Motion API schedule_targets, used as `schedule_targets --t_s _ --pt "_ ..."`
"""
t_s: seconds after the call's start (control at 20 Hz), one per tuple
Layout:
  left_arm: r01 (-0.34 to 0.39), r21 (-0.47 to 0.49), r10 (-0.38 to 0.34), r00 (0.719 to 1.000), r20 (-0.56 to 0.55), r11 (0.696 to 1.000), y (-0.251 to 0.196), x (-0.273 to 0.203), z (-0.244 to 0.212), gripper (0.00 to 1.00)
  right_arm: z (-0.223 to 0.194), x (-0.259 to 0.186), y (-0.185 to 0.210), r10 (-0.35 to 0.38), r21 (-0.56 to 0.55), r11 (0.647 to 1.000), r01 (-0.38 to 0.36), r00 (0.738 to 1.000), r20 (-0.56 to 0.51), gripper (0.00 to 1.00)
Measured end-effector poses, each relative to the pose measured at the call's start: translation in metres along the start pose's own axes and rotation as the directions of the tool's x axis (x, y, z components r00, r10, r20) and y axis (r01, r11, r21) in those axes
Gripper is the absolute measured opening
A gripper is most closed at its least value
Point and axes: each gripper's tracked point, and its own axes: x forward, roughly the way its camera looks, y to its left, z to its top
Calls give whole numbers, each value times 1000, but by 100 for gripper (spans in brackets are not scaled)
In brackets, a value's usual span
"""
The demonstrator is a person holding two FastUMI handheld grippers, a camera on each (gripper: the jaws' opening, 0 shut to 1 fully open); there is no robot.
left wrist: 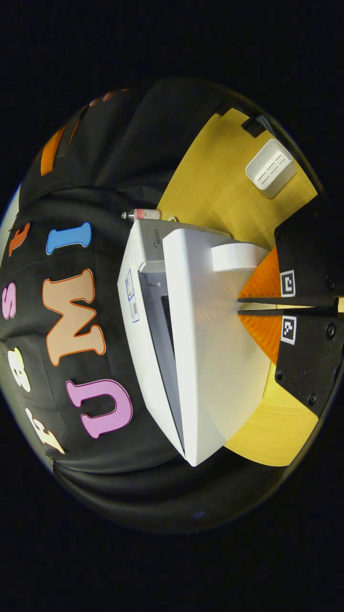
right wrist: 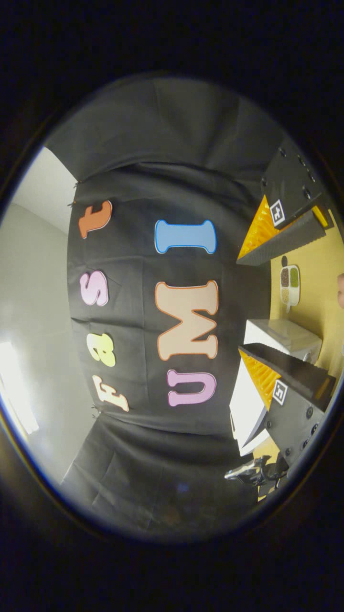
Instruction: Open the microwave oven with the left hand, put the food in, and close the microwave oven.
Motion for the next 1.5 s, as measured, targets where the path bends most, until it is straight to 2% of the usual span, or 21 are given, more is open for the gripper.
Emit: schedule_targets --t_s 0.15,0.65,1.05,1.3,1.5 --pt "16 -23 -16 1000 2 1000 -5 10 4 0 2 -5 -6 -17 -6 1000 17 1000 -2 94" --pt "44 -13 -44 999 6 999 -10 36 16 0 2 -15 -17 -42 2 999 42 999 -16 94" --pt "10 -86 -11 1000 -17 996 -3 46 23 0 2 -15 -26 -64 34 997 65 998 -26 94" --pt "-10 -93 10 1000 -3 996 0 48 27 0 -3 -12 -32 -81 45 996 83 996 -44 95" --pt "3 -120 -5 1000 -22 993 -4 54 21 0 1 -14 -33 -88 33 995 89 996 -31 94"
